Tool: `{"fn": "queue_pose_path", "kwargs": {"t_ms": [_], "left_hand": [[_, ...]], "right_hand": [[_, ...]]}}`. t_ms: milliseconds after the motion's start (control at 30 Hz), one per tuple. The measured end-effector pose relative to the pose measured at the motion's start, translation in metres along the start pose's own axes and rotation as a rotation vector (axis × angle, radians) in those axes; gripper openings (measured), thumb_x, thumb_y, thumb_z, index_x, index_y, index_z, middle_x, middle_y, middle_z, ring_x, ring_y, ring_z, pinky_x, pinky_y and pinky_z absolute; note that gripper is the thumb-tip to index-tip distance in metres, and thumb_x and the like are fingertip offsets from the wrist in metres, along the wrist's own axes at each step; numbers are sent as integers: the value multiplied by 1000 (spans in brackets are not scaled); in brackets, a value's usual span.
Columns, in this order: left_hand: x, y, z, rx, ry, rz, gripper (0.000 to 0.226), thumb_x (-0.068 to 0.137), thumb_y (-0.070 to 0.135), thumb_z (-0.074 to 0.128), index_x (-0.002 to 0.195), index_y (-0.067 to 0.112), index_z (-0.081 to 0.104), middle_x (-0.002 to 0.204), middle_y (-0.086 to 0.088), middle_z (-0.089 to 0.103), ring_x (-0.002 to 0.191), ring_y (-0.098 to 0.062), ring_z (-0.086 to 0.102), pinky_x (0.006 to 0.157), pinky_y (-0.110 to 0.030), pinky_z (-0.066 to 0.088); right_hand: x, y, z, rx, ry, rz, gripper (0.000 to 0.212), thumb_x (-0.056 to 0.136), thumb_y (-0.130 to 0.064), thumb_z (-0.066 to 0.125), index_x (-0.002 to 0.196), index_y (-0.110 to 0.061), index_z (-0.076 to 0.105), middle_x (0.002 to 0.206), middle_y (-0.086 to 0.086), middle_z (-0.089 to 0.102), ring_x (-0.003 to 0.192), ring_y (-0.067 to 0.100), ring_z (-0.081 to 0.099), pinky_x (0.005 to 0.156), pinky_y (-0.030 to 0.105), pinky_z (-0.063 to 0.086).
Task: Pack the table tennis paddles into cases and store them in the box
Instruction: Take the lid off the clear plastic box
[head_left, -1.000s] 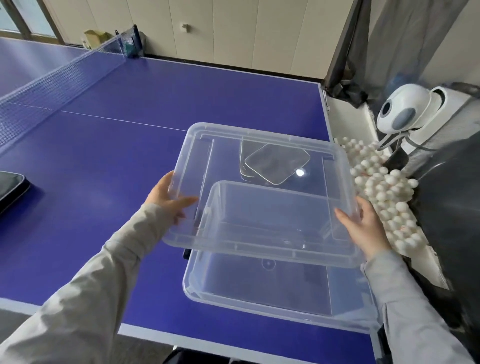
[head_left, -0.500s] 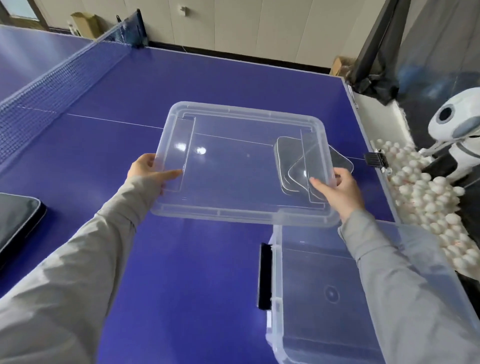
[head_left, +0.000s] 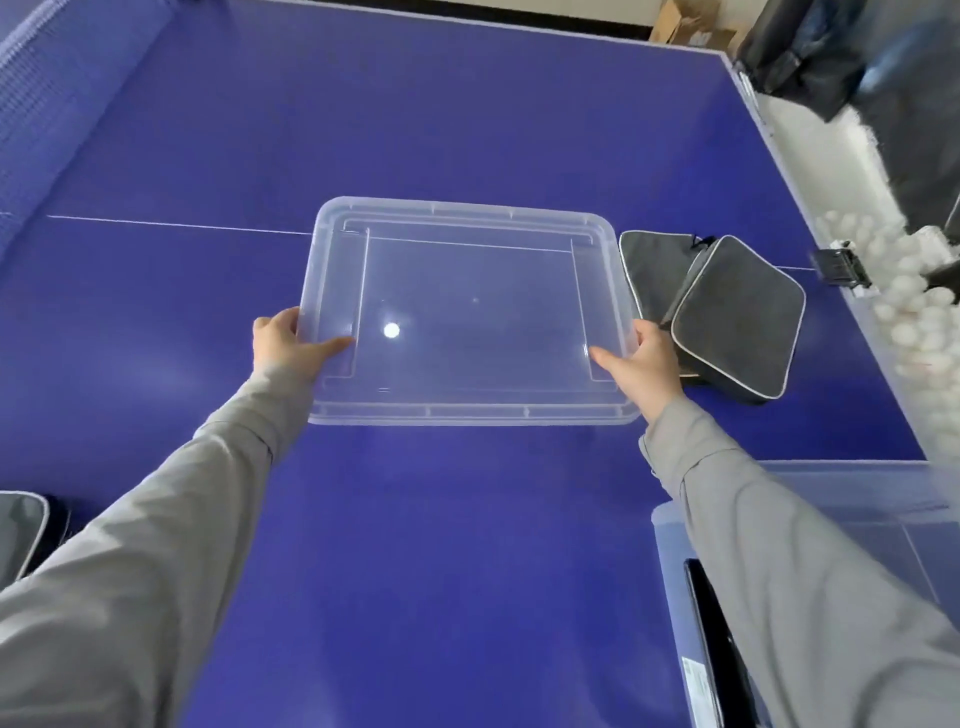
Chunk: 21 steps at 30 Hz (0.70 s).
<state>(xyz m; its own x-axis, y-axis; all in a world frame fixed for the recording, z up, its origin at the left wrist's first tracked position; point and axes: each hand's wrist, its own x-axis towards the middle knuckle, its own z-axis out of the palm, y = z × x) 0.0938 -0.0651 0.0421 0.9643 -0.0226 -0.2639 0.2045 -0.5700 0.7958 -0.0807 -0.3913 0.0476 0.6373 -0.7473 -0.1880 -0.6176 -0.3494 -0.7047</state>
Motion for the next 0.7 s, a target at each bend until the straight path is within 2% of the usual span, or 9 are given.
{"fn": "queue_pose_path", "kwargs": {"t_ms": [100, 200, 367, 500, 700], "left_hand": [[21, -20, 16, 43, -18, -11, 44, 69, 23, 81, 106, 8, 63, 113, -13, 46, 83, -26, 54, 85, -41, 53], [37, -36, 32, 101, -22, -3, 41, 71, 24, 79, 106, 9, 62, 109, -4, 37, 90, -27, 53, 89, -35, 47], [53, -54, 50, 150, -30, -38, 46, 71, 31, 79, 108, 10, 60, 122, -10, 39, 97, -32, 54, 90, -39, 48], [59, -58, 58, 175, 4, -29, 44, 71, 36, 76, 107, 18, 59, 124, -7, 38, 106, -34, 49, 100, -45, 40], [60, -61, 65, 202, 62, 27, 51, 71, 35, 77, 115, 22, 57, 125, -6, 39, 116, -28, 39, 104, -38, 28]], "right_hand": [[15, 13, 25, -54, -28, 9, 71, 79, -29, 73, 138, -7, 38, 134, 13, 43, 123, 25, 43, 98, 27, 33], [24, 26, 46, -96, -43, 23, 70, 80, -30, 72, 137, -7, 38, 132, 13, 42, 123, 27, 41, 101, 32, 34], [33, 36, 66, -158, -29, 18, 67, 81, -30, 71, 135, -6, 40, 129, 13, 41, 124, 29, 37, 105, 37, 33], [37, 41, 74, -134, -11, 23, 67, 80, -28, 72, 135, -5, 40, 130, 12, 37, 124, 26, 36, 104, 33, 34], [39, 45, 78, -193, 15, 6, 64, 81, -29, 72, 132, -5, 42, 129, 13, 35, 123, 26, 35, 103, 37, 37]]}}
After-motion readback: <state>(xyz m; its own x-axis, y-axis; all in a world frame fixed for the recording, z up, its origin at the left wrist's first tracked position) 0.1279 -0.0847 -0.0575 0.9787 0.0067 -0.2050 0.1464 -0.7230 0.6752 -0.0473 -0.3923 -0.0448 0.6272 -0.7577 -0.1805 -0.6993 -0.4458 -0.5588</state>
